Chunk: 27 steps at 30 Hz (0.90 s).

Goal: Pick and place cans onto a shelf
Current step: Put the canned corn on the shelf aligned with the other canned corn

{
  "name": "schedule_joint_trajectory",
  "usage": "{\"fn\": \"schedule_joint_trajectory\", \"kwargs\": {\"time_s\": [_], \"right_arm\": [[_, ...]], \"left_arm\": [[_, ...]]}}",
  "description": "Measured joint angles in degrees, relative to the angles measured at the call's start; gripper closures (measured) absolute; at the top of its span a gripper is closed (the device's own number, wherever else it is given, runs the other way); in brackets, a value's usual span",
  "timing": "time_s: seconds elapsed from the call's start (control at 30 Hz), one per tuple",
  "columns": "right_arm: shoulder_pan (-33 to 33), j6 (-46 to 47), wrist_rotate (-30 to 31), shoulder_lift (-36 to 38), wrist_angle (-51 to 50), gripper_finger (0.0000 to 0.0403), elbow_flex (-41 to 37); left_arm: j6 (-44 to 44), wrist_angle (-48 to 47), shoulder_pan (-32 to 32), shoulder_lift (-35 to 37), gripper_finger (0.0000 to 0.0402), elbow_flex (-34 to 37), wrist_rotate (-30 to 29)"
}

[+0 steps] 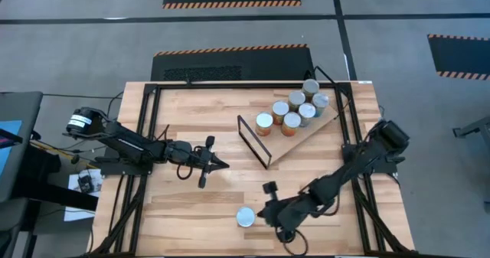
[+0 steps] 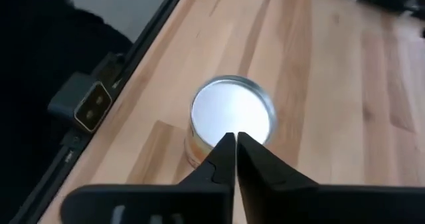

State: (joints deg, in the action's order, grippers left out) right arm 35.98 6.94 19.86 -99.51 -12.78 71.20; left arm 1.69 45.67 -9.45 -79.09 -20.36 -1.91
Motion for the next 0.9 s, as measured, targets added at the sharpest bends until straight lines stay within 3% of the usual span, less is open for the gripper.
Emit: {"fn": "schedule_joint_trajectory", "kwargs": {"time_s": [0.43,0.77,0.9], "right_arm": [[-0.5,-2.9,-4.8,-7.9,0.8,0.0294,5.0],[-0.9,-3.0,-4.8,-11.3,3.1,0.029,5.0],[-1.6,-2.7,-4.7,-11.3,2.9,0.0312,5.0]], "left_arm": [[0.1,-2.4,0.0,0.0,0.0401,0.0,0.0],[0.3,-2.7,0.0,0.0,0.0401,0.0,0.0],[0.6,-2.7,0.0,0.0,0.0401,0.0,0.0]]}}
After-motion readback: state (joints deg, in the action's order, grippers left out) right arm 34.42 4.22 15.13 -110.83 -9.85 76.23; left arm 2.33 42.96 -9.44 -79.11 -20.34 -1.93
